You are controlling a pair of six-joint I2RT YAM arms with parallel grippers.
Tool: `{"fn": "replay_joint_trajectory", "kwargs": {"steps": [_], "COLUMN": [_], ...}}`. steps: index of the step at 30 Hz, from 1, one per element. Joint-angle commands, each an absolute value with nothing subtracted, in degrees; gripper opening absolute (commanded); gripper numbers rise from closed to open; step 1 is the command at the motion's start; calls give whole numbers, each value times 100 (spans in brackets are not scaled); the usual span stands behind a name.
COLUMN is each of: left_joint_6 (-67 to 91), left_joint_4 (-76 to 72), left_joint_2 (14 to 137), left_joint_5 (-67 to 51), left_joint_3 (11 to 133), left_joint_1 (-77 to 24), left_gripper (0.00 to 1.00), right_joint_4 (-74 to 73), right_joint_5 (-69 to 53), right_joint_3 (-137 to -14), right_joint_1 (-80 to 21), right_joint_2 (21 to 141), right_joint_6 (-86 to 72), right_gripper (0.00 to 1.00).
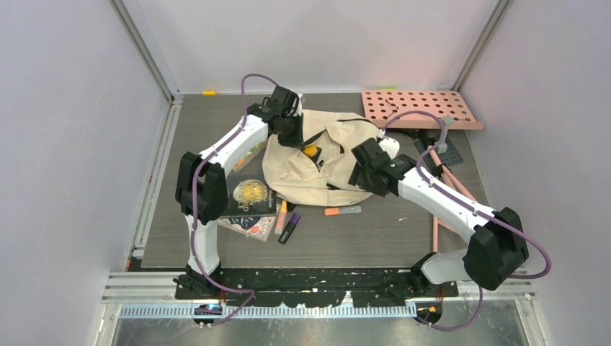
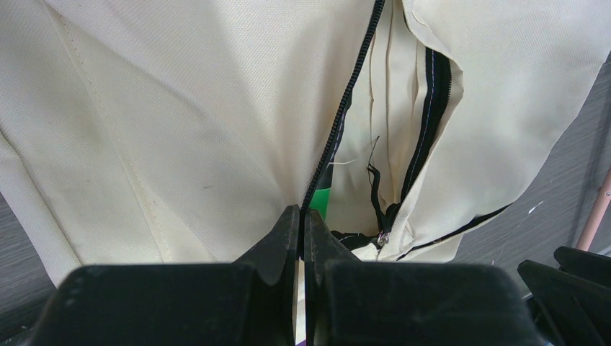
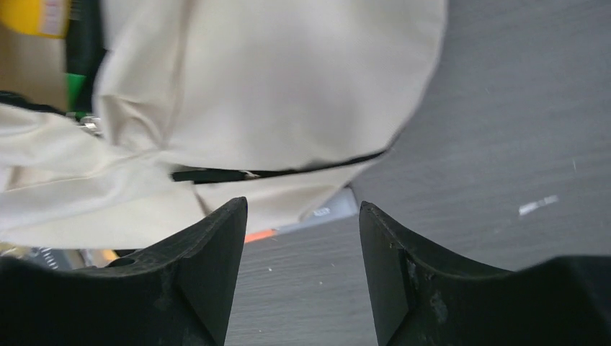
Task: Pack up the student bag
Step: Place the stationery in the student bag, then pick up the stationery from the center of the board.
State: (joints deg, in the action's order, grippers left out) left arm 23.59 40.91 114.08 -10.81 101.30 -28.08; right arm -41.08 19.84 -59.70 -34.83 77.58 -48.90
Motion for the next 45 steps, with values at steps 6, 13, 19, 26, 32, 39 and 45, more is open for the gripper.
{"fn": "replay_joint_trajectory", "kwargs": {"steps": [6,13,19,26,32,39,45], "left_joint_6": [2285,2303,2303,2309,2337,2329,2333], "left_joint_4": [4206,4175,4126,4112,4105,4113,4113], "left_joint_2": [11107,11092,11075,11054,11081,11096,11100], "left_joint_5": [-1160,-1160,-1174,-1151,-1206,-1192,-1176], "left_joint_3": [10362,10387,10307,10262,10272,10283,10275], "left_joint_1": [-2786,-2786,-2777,-2736,-2722,-2708,-2670], "left_gripper": [0,0,0,0,0,0,0], "right_joint_4": [-3676,-3540,-2997,-2751,-2655,-2858,-3012], "right_joint_5": [2179,2153,2013,2064,1669,1389,1474], "right_joint_3": [-4684,-4012,-3851,-4295,-4376,-4576,-4583], "right_joint_1": [-3730,-3901,-3911,-3866,-3717,-3721,-3835], "right_joint_2": [7205,6927,7356,7864,8344,8635,8526], "right_joint_6": [-8008,-9221,-9385,-9009,-8985,-8810,-8756], "right_gripper": [60,59,60,61,60,44,33]}}
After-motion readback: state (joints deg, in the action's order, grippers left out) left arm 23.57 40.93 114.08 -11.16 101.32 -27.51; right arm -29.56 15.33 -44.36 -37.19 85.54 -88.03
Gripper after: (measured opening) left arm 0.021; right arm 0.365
